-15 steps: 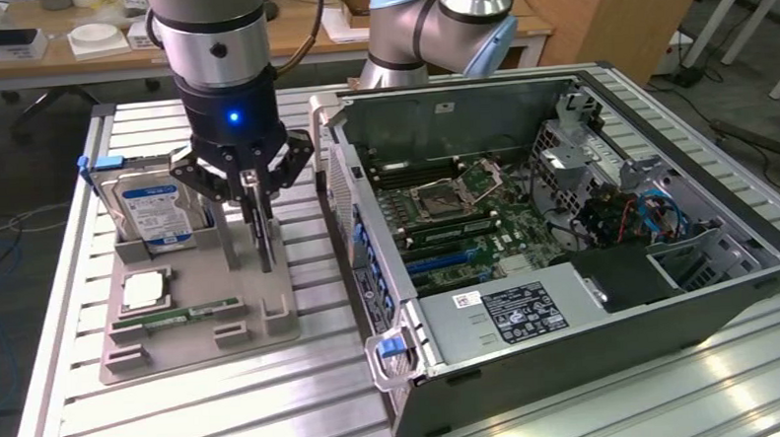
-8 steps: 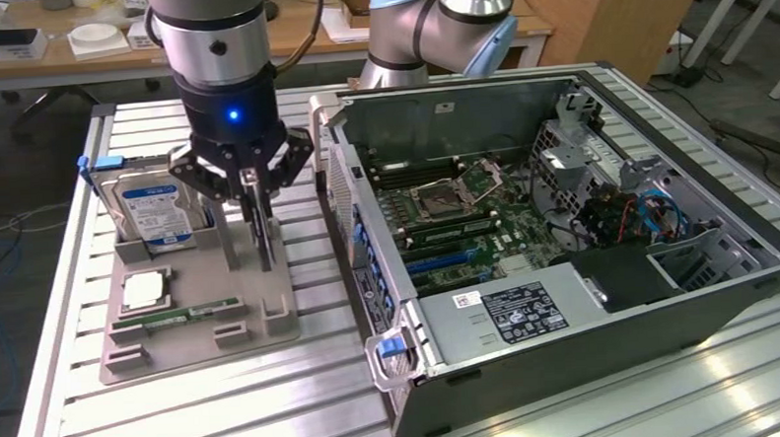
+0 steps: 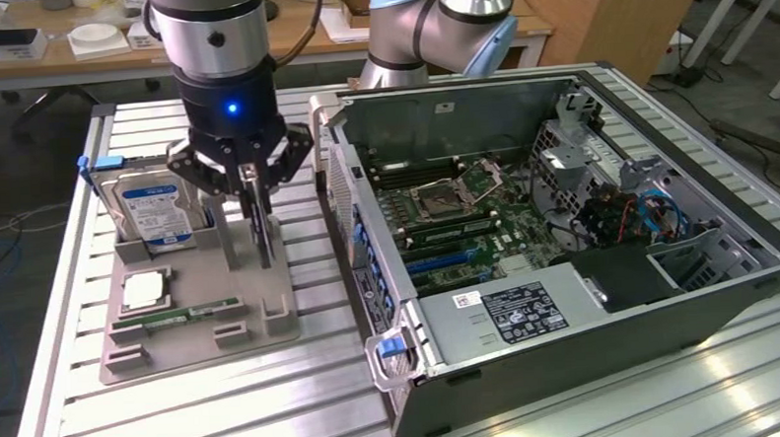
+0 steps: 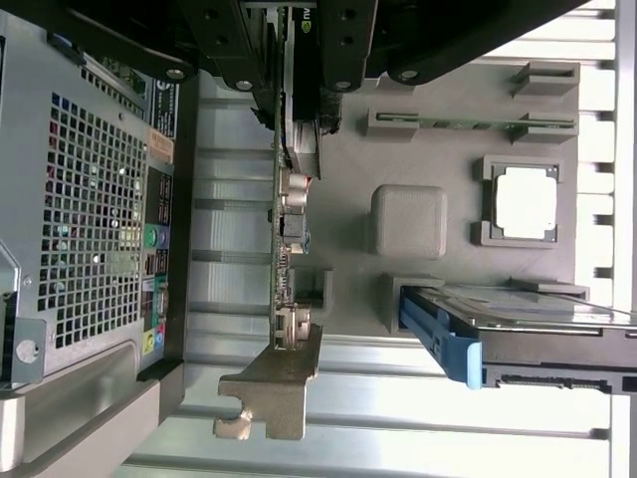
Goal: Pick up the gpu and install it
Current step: 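Pick up the gpu and move the gpu toward the slot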
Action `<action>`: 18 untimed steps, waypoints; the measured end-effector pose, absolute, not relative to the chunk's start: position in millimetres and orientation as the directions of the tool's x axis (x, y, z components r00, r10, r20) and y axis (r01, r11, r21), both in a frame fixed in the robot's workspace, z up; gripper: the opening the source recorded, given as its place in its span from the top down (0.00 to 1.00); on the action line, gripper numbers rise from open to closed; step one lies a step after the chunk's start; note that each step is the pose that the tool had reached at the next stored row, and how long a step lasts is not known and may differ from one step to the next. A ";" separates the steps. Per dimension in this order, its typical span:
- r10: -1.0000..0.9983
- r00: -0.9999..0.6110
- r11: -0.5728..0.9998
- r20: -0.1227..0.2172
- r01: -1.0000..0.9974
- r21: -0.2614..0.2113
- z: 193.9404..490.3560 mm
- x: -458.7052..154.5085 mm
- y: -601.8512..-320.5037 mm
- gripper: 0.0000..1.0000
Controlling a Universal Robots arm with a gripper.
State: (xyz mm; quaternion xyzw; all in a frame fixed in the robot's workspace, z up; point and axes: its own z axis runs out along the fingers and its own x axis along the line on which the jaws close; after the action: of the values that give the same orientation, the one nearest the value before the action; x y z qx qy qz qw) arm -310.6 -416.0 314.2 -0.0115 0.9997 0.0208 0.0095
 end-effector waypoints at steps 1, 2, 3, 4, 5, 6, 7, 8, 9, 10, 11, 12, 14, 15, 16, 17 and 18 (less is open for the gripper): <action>-0.023 -1.000 0.999 -0.020 -0.024 0.041 314.9 -310.6 -416.0 0.74; -0.023 -1.000 0.999 -0.020 -0.024 0.041 315.5 -310.6 -415.9 0.74; -0.023 -1.000 0.999 -0.020 -0.024 0.041 316.2 -310.6 -416.0 0.74; -0.023 -1.000 0.999 -0.020 -0.024 0.041 316.9 -310.6 -416.0 0.74; -0.023 -1.000 0.999 -0.020 -0.024 0.041 317.5 -310.6 -416.0 0.74; -0.023 -1.000 0.999 -0.020 -0.024 0.041 318.2 -310.6 -416.0 0.74; -0.023 -1.000 0.999 -0.020 -0.024 0.041 318.8 -310.6 -416.0 0.74; -0.024 -1.000 0.999 -0.020 -0.024 0.041 319.4 -310.6 -416.0 0.74; -0.024 -1.000 0.999 -0.020 -0.025 0.041 320.1 -310.6 -416.0 0.74; -0.024 -1.000 0.999 -0.020 -0.025 0.041 320.8 -310.6 -416.0 0.74; -0.024 -1.000 0.999 -0.020 -0.025 0.041 321.5 -310.6 -416.0 0.74; -0.025 -1.000 0.999 -0.020 -0.026 0.041 322.3 -310.6 -416.0 0.74; -0.025 -0.999 0.999 -0.019 -0.026 0.041 323.9 -310.6 -416.0 0.74; -0.026 -0.999 0.999 -0.020 -0.026 0.041 324.6 -310.6 -415.9 0.74; -0.026 -0.999 0.999 -0.020 -0.027 0.042 325.2 -310.6 -416.0 0.74; -0.026 -0.999 0.999 -0.020 -0.027 0.041 326.0 -310.6 -416.0 0.74; -0.027 -0.999 0.999 -0.020 -0.027 0.041 326.8 -310.6 -416.0 0.74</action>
State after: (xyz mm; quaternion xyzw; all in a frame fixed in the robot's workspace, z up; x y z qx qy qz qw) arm -310.6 -416.0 326.8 -0.0135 0.9996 0.0209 0.0095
